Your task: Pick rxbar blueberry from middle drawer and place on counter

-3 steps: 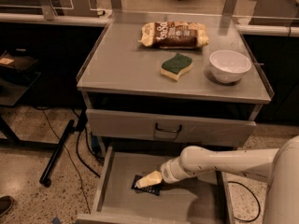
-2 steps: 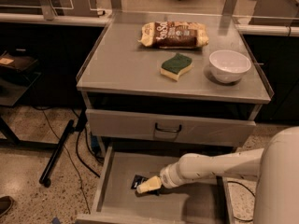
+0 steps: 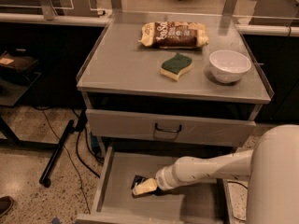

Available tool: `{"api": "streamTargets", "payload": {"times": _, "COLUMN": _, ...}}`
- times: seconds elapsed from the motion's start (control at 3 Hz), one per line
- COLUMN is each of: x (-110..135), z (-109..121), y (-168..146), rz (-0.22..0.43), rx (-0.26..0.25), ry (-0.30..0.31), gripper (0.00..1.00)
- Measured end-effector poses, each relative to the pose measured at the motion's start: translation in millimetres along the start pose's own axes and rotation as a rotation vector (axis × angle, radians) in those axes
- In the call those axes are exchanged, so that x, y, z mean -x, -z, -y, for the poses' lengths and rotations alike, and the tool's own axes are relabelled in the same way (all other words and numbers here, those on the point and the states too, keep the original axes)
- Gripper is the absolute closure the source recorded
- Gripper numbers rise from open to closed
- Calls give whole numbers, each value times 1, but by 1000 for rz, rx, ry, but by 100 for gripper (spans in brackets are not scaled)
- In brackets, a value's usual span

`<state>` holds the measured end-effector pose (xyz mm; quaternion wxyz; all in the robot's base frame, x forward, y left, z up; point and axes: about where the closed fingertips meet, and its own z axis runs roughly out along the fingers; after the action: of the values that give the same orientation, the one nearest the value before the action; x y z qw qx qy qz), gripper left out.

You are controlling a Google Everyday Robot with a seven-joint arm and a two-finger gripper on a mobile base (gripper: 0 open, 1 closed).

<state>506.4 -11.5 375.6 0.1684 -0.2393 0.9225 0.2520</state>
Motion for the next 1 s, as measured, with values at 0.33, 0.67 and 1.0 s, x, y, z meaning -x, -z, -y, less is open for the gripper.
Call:
{"api": "streamTargets", "payload": {"times": 0.33, "x": 8, "z": 2, "y": -4, "rz": 29, "rx": 10, "ry": 15, "gripper": 0}}
{"api": "streamTargets", "payload": {"times": 0.67, "x": 8, "z": 1, "y": -4, "rz": 51, "rx": 27, "ry": 21, "gripper": 0}}
{"api": "streamTargets", "payload": {"times": 1.0, "x": 15, "z": -3, "y": -2, "rz": 91, "rx": 72, "ry": 15, "gripper": 0}}
